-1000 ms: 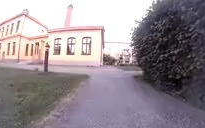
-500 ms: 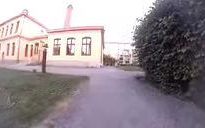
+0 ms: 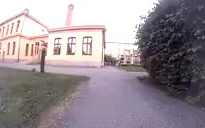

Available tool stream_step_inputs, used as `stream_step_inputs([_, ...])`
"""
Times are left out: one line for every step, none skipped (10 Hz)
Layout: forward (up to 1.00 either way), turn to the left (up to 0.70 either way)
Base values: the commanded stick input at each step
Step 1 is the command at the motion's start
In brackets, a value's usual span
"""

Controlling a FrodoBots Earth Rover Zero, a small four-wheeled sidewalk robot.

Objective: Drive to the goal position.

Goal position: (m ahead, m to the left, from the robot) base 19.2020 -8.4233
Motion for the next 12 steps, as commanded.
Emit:
stream_step_inputs([0.5, -0.01])
stream_step_inputs([0.5, -0.01])
stream_step_inputs([0.5, -0.01])
stream_step_inputs([0.5, -0.01])
stream_step_inputs([0.5, -0.01])
stream_step_inputs([0.5, -0.01])
stream_step_inputs([0.5, -0.01])
stream_step_inputs([0.5, -0.01])
stream_step_inputs([0.5, -0.01])
stream_step_inputs([0.5, -0.01])
stream_step_inputs([0.5, -0.01])
stream_step_inputs([0.5, -0.01])
